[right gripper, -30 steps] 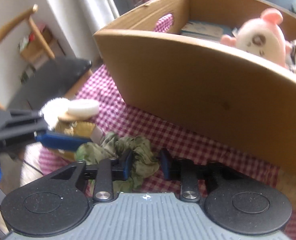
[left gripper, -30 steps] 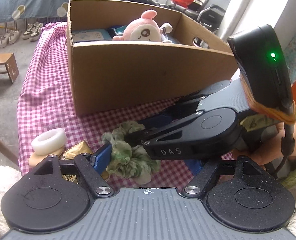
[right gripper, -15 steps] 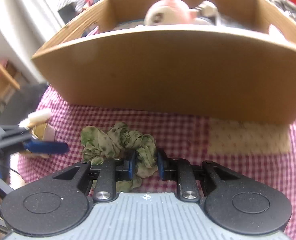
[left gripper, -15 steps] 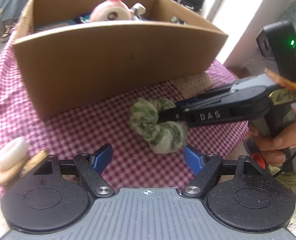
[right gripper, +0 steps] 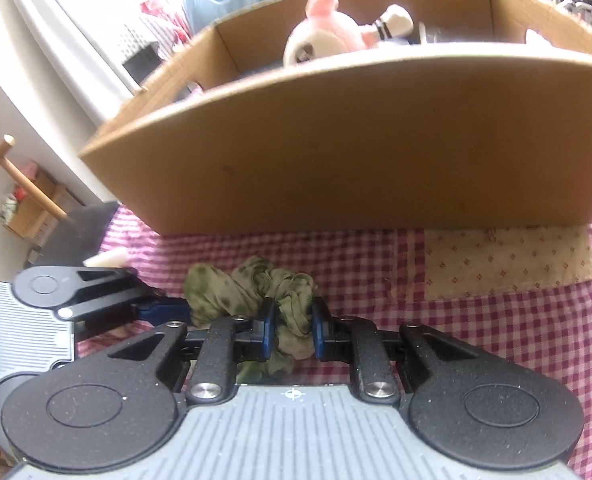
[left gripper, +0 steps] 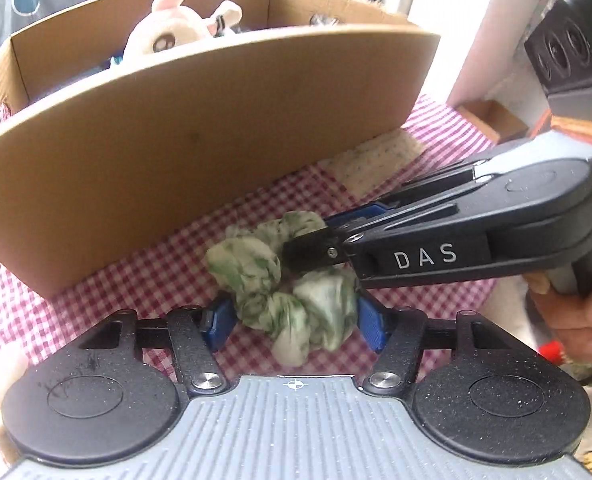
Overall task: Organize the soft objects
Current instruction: 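Carry the green scrunchie over the box and lower it inside with the right gripper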
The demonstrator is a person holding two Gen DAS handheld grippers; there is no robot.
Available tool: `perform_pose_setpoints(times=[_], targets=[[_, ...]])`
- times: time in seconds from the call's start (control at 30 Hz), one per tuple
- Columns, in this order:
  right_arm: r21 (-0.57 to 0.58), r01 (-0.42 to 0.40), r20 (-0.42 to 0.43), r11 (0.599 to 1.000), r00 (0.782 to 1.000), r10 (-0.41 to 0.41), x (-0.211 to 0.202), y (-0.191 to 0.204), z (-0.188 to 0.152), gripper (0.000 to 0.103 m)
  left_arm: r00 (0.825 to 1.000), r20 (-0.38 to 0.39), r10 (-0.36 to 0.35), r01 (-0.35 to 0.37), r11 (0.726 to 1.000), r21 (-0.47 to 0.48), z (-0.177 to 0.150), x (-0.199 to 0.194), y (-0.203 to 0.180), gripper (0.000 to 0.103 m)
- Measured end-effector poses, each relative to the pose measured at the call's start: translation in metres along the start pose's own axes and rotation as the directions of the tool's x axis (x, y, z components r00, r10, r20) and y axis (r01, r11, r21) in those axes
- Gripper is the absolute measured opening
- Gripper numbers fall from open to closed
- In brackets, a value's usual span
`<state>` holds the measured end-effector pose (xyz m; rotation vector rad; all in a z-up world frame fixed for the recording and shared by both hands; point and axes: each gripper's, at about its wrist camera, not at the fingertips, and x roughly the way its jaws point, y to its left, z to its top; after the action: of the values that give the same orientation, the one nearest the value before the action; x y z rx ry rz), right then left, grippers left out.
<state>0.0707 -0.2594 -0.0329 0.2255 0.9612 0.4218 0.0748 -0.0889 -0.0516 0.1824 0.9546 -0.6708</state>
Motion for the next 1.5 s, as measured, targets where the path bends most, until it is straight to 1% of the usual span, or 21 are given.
perform_pose_setpoints(times=[0.1,0.2,0.3,0.4,0.47,0.53,0.63,0.7,0.77,0.87,0.97,1.03,1.13,1.2,1.3,1.37,1.43,1.5], targets=[[-0.031,-0.008,0.051,1.000,0.999,0.009,-0.020,0.008,0.002,0.020,0.999,0.037,-0.010,0.010,1.000,0.004,0.003,-0.019,0.002,0.063],[-0.051,-0.036,0.104,0.998,0.994,0.041,-0.044,0.015,0.009,0.020,0.994,0.108,-0.019,0.018,1.000,0.011,0.014,-0.047,0.001,0.063],[-0.085,-0.053,0.177,0.995,0.982,0.068,-0.071,0.021,0.022,0.020,0.983,0.179,-0.032,0.027,0.999,0.028,0.029,-0.072,-0.001,0.064],[-0.133,-0.048,0.248,0.990,0.966,0.080,-0.099,0.024,0.041,0.020,0.966,0.258,-0.035,0.018,0.998,0.067,0.048,-0.094,-0.005,0.064],[-0.155,-0.043,0.278,0.987,0.957,0.086,-0.111,0.022,0.056,0.020,0.955,0.295,-0.033,0.006,0.996,0.090,0.064,-0.095,-0.011,0.064],[-0.165,-0.039,0.294,0.985,0.952,0.086,-0.120,0.017,0.070,0.020,0.949,0.313,-0.036,0.004,0.995,0.104,0.078,-0.094,-0.013,0.064],[-0.178,-0.025,0.299,0.984,0.951,0.078,-0.123,0.006,0.095,0.020,0.943,0.330,-0.049,0.008,0.992,0.125,0.101,-0.089,-0.016,0.064],[-0.185,-0.001,0.293,0.983,0.955,0.056,-0.118,0.001,0.112,0.020,0.943,0.327,-0.066,0.021,0.990,0.137,0.118,-0.082,-0.016,0.064],[-0.185,0.012,0.272,0.983,0.961,0.040,-0.111,-0.010,0.131,0.020,0.948,0.308,-0.077,0.037,0.991,0.132,0.135,-0.069,-0.015,0.064],[-0.180,0.023,0.221,0.983,0.975,0.018,-0.093,-0.030,0.156,0.019,0.955,0.284,-0.080,0.048,0.992,0.120,0.153,-0.048,-0.011,0.064],[-0.195,0.058,0.168,0.979,0.986,-0.025,-0.073,-0.045,0.173,0.019,0.962,0.258,-0.085,0.058,0.992,0.109,0.166,-0.030,-0.009,0.065],[-0.212,0.083,0.123,0.974,0.991,-0.058,-0.054,-0.054,0.181,0.019,0.968,0.231,-0.095,0.074,0.993,0.096,0.174,-0.015,-0.007,0.075],[-0.250,0.117,0.035,0.961,0.993,-0.112,-0.022,-0.066,0.189,0.019,0.982,0.170,-0.085,0.076,0.995,0.059,0.177,0.003,0.000,0.084],[-0.290,0.142,-0.026,0.946,0.987,-0.156,0.001,-0.070,0.188,0.019,0.984,0.153,-0.088,0.082,0.996,0.040,0.173,0.005,0.006,0.085],[-0.365,0.200,-0.088,0.909,0.965,-0.247,0.028,-0.073,0.184,0.019,0.985,0.151,-0.087,0.086,0.996,0.016,0.163,-0.004,0.019,0.091],[-0.407,0.235,-0.107,0.883,0.948,-0.301,0.037,-0.073,0.180,0.019,0.984,0.165,-0.073,0.074,0.997,-0.001,0.158,-0.013,0.030,0.093],[-0.441,0.265,-0.107,0.857,0.933,-0.344,0.040,-0.072,0.176,0.019,0.983,0.178,-0.049,0.053,0.999,-0.014,0.154,-0.023,0.040,0.094],[-0.456,0.289,-0.103,0.842,0.922,-0.373,0.040,-0.072,0.177,0.019,0.983,0.183,-0.019,0.024,0.999,-0.028,0.151,-0.032,0.050,0.095]])
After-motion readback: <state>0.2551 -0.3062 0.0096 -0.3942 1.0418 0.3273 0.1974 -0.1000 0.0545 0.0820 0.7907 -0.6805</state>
